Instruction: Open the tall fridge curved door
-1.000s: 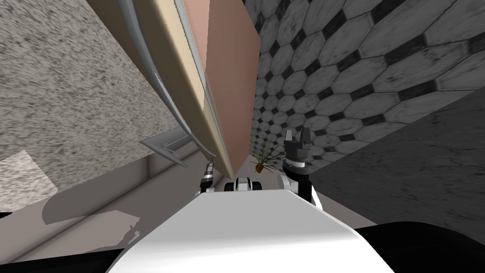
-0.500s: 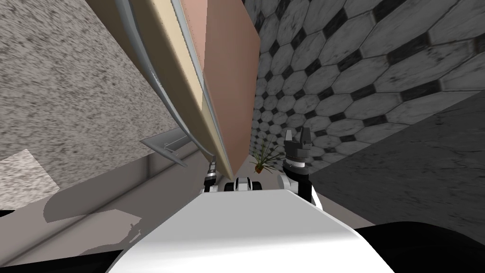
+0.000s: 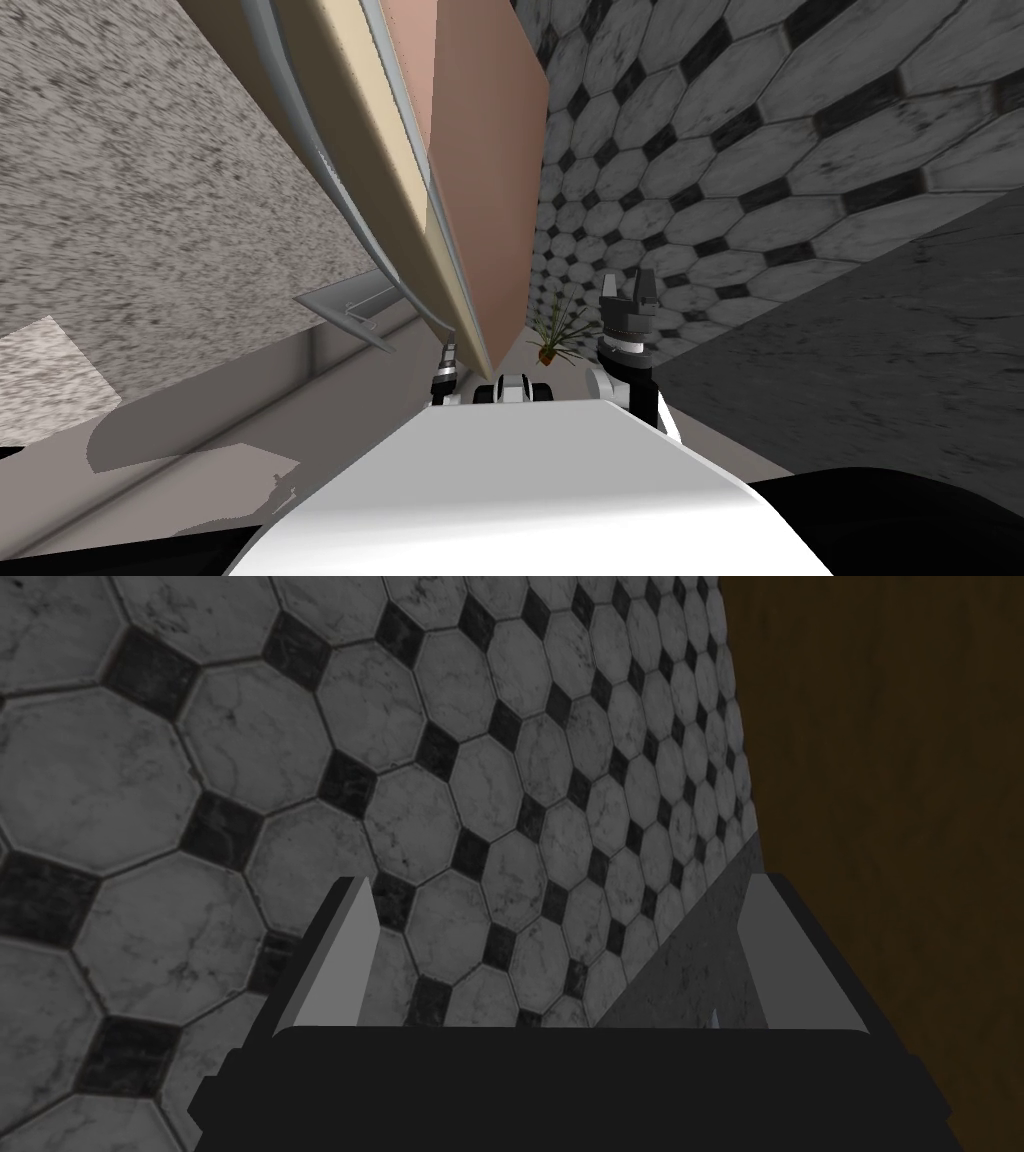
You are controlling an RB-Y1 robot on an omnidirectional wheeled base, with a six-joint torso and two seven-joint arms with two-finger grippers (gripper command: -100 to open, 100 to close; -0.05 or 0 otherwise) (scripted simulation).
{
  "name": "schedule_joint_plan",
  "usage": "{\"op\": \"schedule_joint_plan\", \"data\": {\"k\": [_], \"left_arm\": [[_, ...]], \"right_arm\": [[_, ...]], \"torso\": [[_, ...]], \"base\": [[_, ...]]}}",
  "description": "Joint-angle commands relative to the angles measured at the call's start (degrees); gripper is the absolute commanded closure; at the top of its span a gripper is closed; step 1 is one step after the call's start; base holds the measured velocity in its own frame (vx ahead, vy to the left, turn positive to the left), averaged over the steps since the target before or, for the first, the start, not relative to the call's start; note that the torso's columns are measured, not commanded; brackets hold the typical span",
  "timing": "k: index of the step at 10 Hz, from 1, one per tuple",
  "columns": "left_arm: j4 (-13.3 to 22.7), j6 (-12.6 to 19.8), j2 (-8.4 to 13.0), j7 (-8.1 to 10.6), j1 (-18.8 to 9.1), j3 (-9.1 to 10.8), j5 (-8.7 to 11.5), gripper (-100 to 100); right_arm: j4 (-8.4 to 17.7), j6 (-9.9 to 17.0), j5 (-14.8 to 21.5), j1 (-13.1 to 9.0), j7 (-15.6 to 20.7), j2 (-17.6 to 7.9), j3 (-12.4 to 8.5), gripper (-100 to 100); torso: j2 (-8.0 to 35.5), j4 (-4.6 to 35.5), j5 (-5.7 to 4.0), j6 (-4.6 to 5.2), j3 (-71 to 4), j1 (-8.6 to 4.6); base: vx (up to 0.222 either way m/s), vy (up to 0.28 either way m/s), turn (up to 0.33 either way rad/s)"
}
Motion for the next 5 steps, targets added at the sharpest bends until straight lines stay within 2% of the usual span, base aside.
{"op": "schedule_joint_plan", "data": {"k": [1,3,5], "left_arm": [[-0.73,1.26,4.16,0.17,-0.21,0.04,-0.2,-100],[-1.74,3.0,6.87,0.41,-0.51,0.08,-0.48,-100],[-3.03,5.22,8.57,0.71,-0.88,0.15,-0.84,-100]], "right_arm": [[0.0,0.0,0.0,0.0,0.0,0.0,0.0,0],[0.0,0.0,0.0,0.0,0.0,0.0,0.0,0],[0.0,0.0,0.0,0.0,0.0,0.0,0.0,0]], "torso": [[0.01,0.0,-0.02,-0.01,0.0,-0.03],[0.03,0.0,-0.01,-0.01,0.01,-0.05],[0.03,0.0,-0.01,0.0,0.02,-0.04]], "base": [[-0.015,-0.011,0.002],[-0.022,-0.023,-0.001],[-0.029,-0.034,0.0]]}}
